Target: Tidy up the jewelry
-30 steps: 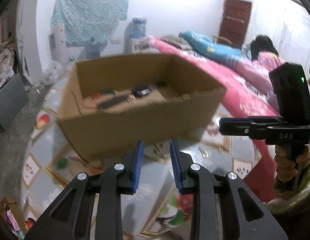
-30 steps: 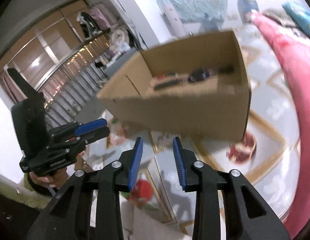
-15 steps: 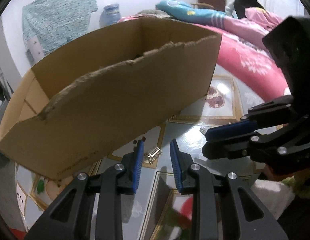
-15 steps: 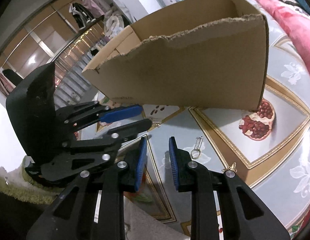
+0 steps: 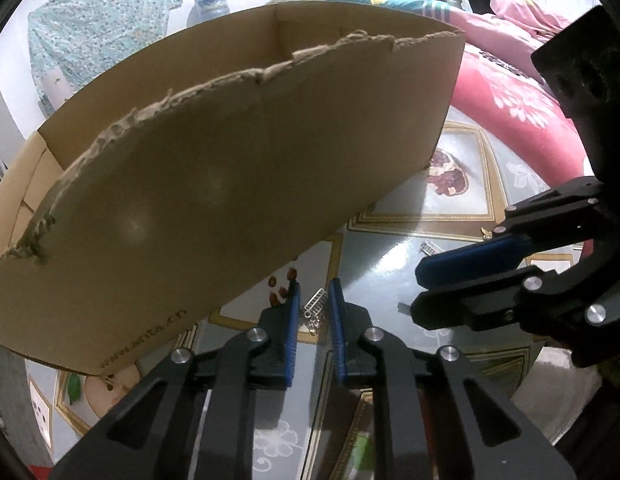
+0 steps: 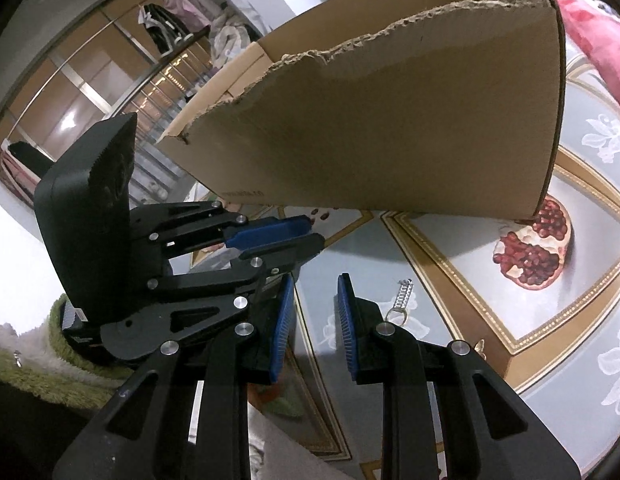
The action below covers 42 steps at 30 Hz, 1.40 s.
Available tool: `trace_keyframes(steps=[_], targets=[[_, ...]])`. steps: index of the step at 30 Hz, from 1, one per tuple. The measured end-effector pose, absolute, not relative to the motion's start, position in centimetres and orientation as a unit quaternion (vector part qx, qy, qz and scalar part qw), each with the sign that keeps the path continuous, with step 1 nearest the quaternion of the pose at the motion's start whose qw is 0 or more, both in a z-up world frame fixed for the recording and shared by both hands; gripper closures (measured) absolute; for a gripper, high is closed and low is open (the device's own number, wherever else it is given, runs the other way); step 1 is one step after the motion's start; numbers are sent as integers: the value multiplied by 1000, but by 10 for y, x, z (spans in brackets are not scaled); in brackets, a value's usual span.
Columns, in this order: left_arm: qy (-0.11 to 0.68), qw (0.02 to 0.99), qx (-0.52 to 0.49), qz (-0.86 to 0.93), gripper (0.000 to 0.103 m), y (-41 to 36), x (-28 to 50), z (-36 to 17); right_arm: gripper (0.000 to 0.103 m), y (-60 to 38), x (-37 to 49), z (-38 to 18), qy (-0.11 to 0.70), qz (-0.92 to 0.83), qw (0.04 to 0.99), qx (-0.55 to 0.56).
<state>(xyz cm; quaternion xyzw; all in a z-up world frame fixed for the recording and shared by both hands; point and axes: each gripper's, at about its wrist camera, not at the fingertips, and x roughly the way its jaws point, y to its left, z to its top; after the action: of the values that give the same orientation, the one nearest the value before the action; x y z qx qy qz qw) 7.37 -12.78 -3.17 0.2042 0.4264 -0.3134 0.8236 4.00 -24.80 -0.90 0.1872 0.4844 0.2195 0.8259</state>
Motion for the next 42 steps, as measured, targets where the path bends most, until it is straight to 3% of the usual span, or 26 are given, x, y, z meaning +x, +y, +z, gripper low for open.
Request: trace_keyframes(steps=[12, 25, 42], targets=[[426, 822, 189, -327, 103, -124, 71, -28, 80, -253, 41, -8, 485, 219, 825, 190], [420, 847, 88, -315, 103, -86, 70, -5, 79, -248, 36, -4, 478, 208, 836, 173], [419, 869, 32, -262, 103, -41, 68, -1, 79, -177, 42, -20, 447, 150, 882, -8]])
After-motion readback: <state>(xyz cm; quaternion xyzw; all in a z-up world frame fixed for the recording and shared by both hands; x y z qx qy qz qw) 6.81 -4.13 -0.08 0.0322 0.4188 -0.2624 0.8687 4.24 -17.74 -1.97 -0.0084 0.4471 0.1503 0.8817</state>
